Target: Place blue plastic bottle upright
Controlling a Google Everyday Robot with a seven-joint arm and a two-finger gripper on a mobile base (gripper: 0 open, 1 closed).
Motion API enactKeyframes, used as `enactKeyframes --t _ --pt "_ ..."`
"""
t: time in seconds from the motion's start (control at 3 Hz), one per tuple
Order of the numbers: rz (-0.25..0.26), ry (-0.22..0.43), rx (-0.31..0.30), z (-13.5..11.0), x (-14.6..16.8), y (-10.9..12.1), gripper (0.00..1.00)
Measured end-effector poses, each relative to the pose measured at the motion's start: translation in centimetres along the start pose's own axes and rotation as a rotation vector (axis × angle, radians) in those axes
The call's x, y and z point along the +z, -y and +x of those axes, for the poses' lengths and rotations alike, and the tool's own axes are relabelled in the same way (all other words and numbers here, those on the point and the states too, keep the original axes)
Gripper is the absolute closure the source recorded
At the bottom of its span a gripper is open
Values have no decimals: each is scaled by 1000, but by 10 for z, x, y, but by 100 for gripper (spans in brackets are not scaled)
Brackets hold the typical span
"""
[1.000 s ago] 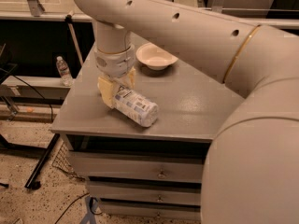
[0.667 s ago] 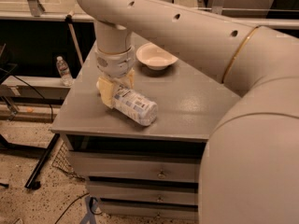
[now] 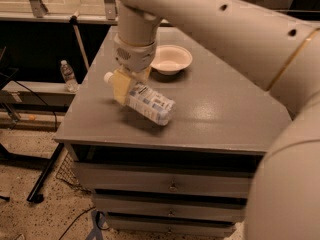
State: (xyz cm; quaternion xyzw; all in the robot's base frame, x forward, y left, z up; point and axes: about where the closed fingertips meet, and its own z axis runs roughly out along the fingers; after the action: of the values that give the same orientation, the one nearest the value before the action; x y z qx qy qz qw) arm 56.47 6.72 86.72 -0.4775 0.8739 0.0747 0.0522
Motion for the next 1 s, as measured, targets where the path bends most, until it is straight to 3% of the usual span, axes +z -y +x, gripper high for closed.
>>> enactKeyframes --t 0.33,0.67,1.0 --pt "-59 180 -84 5 -40 16 100" --pt "-69 207 -129 5 -46 15 100" --pt "-69 207 -129 5 -46 15 100"
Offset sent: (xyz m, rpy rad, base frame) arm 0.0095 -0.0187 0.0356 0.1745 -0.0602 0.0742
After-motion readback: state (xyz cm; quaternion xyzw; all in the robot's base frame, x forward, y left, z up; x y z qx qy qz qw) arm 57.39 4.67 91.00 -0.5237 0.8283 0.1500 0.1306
